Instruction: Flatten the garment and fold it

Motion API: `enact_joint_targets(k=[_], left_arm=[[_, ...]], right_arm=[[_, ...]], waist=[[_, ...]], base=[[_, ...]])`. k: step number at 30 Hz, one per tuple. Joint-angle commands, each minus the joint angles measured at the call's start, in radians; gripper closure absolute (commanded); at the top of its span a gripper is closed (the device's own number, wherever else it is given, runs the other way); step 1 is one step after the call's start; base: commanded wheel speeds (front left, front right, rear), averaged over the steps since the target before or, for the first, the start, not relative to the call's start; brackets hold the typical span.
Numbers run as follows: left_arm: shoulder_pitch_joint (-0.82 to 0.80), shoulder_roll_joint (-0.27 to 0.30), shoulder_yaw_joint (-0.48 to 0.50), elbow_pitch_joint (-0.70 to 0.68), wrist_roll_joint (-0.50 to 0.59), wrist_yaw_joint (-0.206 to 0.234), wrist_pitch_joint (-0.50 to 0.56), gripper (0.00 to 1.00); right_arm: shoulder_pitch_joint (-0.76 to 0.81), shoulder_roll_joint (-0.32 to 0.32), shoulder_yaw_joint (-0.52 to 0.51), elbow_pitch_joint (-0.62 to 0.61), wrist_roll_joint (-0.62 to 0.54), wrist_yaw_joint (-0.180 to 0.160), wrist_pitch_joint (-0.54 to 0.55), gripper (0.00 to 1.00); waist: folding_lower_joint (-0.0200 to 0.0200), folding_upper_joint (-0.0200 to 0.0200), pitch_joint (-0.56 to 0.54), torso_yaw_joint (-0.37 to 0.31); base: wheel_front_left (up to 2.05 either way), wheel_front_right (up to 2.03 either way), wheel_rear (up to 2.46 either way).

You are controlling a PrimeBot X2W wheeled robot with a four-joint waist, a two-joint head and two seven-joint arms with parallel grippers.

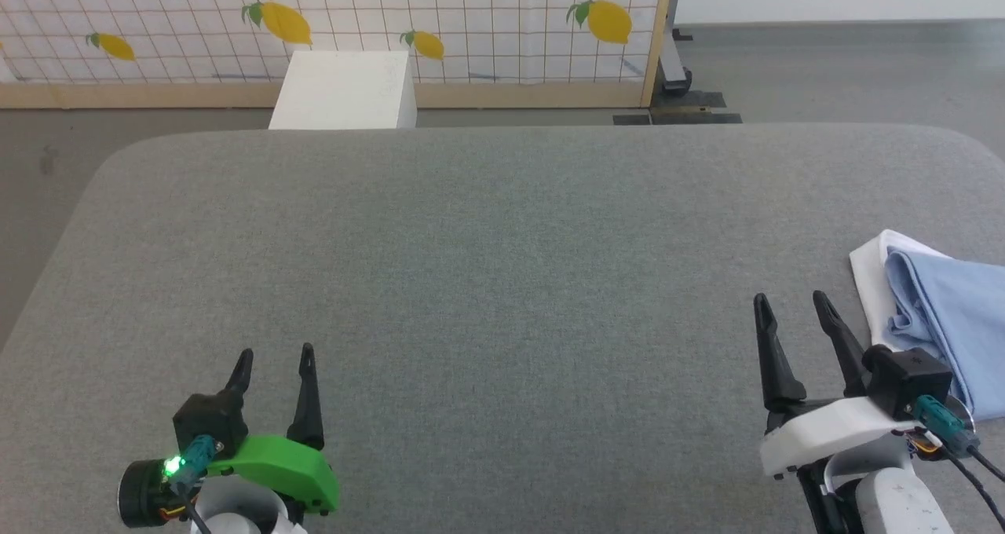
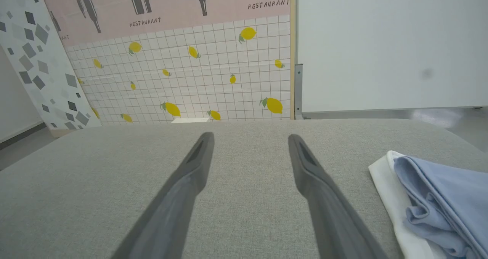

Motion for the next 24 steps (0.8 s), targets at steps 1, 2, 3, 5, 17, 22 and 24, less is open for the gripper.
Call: enact_joint_targets(k=[1, 2, 3, 5, 17, 22, 24], left_arm=[[-0.02, 0.008, -0.001, 0.005, 0.007, 0.003, 0.001, 0.0], [-0.022, 0.006, -0.002, 0.008, 0.004, 0.002, 0.003, 0.0], [-0.025, 0.006, -0.002, 0.009, 0.003, 0.003, 0.002, 0.0], [-0.028, 0.001, 0.0, 0.011, -0.005, 0.001, -0.002, 0.0], [-0.037, -0.006, 0.007, 0.024, -0.025, 0.001, -0.023, 0.0], [-0.044, -0.004, 0.01, 0.036, -0.032, -0.003, -0.029, 0.0], [-0.046, -0.003, 0.01, 0.04, -0.033, -0.004, -0.031, 0.0]], right_arm=[[0.009, 0.001, 0.001, -0.007, -0.007, -0.002, 0.003, 0.0], [0.009, 0.001, 0.001, -0.008, -0.006, -0.002, 0.004, 0.0], [0.009, 0.001, 0.001, -0.011, -0.005, -0.002, 0.005, 0.0], [0.009, 0.001, 0.001, -0.012, -0.004, -0.002, 0.006, 0.0], [0.013, 0.001, -0.002, -0.015, 0.001, -0.002, 0.017, 0.0], [0.014, 0.001, -0.002, -0.014, 0.002, -0.002, 0.019, 0.0], [0.015, 0.001, -0.002, -0.014, 0.002, -0.002, 0.019, 0.0]], waist=[[0.0001, 0.0, 0.007, -0.002], [0.0001, 0.0, 0.009, -0.003], [0.0001, 0.0, 0.013, -0.003], [0.0001, 0.0, 0.016, -0.003], [0.0001, 0.0, 0.019, -0.004], [0.0001, 0.0, 0.021, -0.003], [0.0001, 0.0, 0.021, -0.002]], base=[[0.0, 0.0, 0.0], [0.0, 0.0, 0.0], [0.0, 0.0, 0.0], [0.0, 0.0, 0.0], [0.0, 0.0, 0.0], [0.0, 0.0, 0.0], [0.0, 0.0, 0.0]])
